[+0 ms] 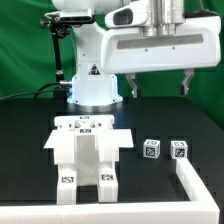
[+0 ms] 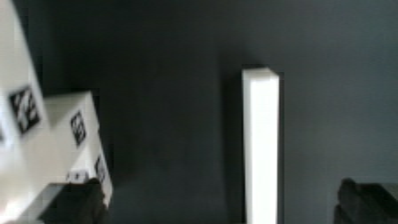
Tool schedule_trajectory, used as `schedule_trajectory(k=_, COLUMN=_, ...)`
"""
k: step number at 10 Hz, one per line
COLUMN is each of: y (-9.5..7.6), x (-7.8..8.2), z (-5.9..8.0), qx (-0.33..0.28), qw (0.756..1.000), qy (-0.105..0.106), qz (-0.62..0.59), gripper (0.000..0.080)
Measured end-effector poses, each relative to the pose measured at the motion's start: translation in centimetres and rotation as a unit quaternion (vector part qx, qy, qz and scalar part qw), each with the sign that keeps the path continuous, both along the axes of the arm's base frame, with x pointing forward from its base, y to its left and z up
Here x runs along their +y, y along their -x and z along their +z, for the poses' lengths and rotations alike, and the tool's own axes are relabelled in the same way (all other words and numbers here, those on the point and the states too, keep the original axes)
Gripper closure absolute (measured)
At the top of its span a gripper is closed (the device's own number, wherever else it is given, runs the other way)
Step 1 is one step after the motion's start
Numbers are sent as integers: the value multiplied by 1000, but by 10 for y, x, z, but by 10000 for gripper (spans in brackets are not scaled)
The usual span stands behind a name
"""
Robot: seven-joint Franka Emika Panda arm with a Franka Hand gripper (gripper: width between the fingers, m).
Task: Assemble chair
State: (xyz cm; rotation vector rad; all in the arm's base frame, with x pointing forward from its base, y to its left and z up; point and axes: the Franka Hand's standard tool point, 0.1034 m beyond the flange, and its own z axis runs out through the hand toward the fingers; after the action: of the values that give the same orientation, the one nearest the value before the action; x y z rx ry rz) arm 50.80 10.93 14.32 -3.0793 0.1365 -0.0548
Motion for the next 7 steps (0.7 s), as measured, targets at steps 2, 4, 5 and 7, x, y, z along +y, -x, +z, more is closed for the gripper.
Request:
schedule_trajectory(k=2, y=27, x=10, z=-32, qx=22, qw=1000, qy=9, qz=-9, gripper=151)
schedule_trajectory(k=4, y=41, x=45, z=-58, qx=21, qw=999, qy=12, qz=-36, gripper=151)
schedule_trajectory(k=5, y=45, x=55, z=-66, qx=21, qw=999, qy=13, qz=-44, gripper=151)
schedule_trajectory(k=7, y=46, x=58, z=-67, qx=23, qw=999, qy=14, qz=-47, gripper=151)
